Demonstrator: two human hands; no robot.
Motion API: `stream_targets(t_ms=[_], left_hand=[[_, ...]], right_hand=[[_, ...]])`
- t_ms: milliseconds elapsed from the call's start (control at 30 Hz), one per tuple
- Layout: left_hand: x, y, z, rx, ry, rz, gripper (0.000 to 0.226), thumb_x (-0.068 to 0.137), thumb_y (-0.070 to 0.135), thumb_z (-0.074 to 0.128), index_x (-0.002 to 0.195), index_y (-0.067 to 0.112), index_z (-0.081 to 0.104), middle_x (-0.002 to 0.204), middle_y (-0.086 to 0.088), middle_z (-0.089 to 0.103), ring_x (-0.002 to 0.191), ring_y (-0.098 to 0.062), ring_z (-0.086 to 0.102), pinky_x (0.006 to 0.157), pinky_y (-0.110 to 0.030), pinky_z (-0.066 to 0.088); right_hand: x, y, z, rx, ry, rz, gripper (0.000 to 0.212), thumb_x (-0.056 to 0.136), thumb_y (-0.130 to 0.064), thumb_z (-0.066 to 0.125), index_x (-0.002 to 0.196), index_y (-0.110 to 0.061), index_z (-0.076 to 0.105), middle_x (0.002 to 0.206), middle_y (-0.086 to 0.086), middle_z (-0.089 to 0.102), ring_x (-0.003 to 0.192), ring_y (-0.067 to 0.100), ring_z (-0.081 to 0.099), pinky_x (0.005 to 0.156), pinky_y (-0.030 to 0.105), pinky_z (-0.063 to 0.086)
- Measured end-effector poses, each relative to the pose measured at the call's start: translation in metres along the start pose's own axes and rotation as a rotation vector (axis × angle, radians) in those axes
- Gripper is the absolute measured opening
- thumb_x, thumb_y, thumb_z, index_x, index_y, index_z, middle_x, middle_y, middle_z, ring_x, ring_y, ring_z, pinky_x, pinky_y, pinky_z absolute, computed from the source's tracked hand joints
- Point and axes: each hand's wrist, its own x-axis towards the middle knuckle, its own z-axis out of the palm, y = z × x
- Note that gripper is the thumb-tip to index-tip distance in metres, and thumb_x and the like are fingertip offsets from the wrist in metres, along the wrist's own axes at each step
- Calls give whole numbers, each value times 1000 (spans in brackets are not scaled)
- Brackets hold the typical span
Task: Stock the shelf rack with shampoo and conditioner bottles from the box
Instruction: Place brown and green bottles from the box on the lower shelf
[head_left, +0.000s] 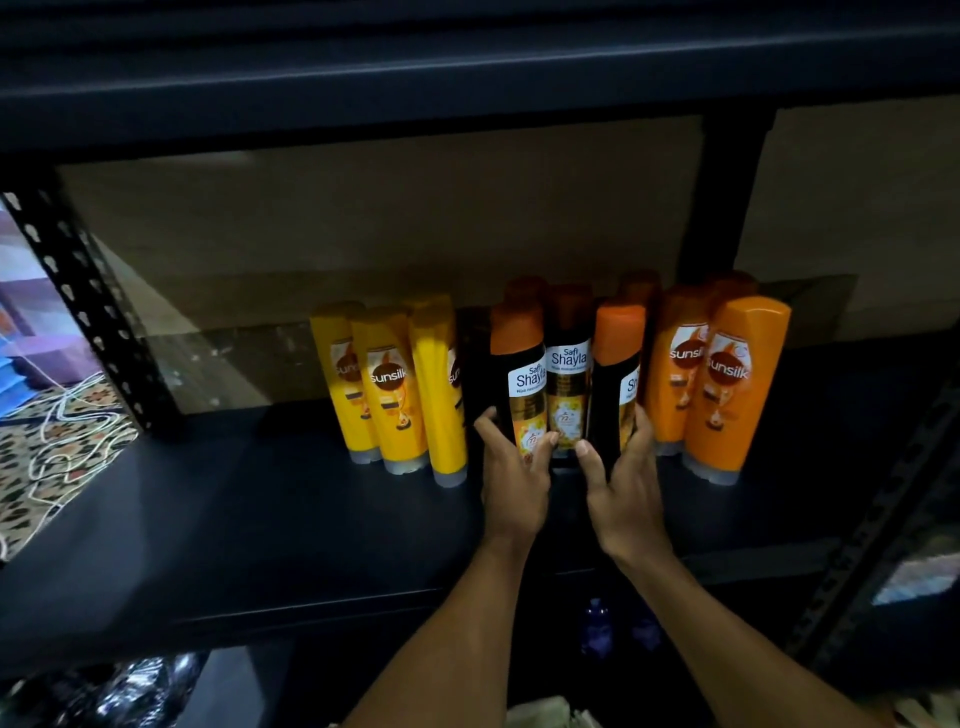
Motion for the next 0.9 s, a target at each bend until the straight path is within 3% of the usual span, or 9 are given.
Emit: stream_targets(t_ms=[67,133,267,333,433,567,733,900], left_hand=[[1,-2,0,34,-5,2,68,92,44,67,141,30,22,137,-1,55,119,-17,60,94,-51,56],[1,-3,1,79,-8,6,67,94,41,67,141,30,20,142,-5,52,125,-20,56,98,-50,53],[0,-4,4,166,35,27,71,96,36,67,148,17,24,146,-8,42,134,-23,41,99,-33,44],[1,-6,5,164,49,40,71,95,36,68,149,14,28,144,-8,46,132,-22,45,101,-33,46],[0,-9,4,107,69,36,69,93,37,71,147,15,34,140,-5,54,126,-19,56,100,-39,53],[1,-6,3,87,74,16,65,93,32,72,145,14,37,132,-1,59,113,-9,59,86,-18,50],[2,-8,5,100,71,14,68,93,36,71,146,16,33,137,-3,57,121,-17,59,97,-38,54],[3,-8,6,90,69,0,67,92,39,72,143,15,36,133,-3,59,120,-18,60,95,-37,54]], right_hand=[[-2,-2,-2,40,-26,6,77,99,-40,57,158,-29,9,150,-16,26,133,-2,26,106,25,27],[-2,-2,-2,72,-30,5,74,99,-45,56,157,-32,11,154,-14,29,134,0,30,107,26,29],[-2,1,-2,66,-27,-7,75,94,-62,45,158,-38,15,160,-10,32,144,9,33,115,39,32],[-1,3,-3,49,-30,-14,76,93,-65,45,158,-35,18,158,-8,35,143,11,36,115,41,34],[1,3,-3,43,-36,19,74,95,-60,53,156,-30,23,153,-4,43,137,14,43,109,38,39],[4,3,-3,39,-44,49,70,94,-44,64,153,-28,29,145,-4,51,130,13,50,103,35,43],[5,4,-2,48,-32,63,71,89,-44,71,148,-33,32,139,-8,56,124,11,55,101,38,48],[6,1,-2,65,-20,75,77,81,-44,80,142,-31,36,130,-13,57,114,8,59,90,28,49]])
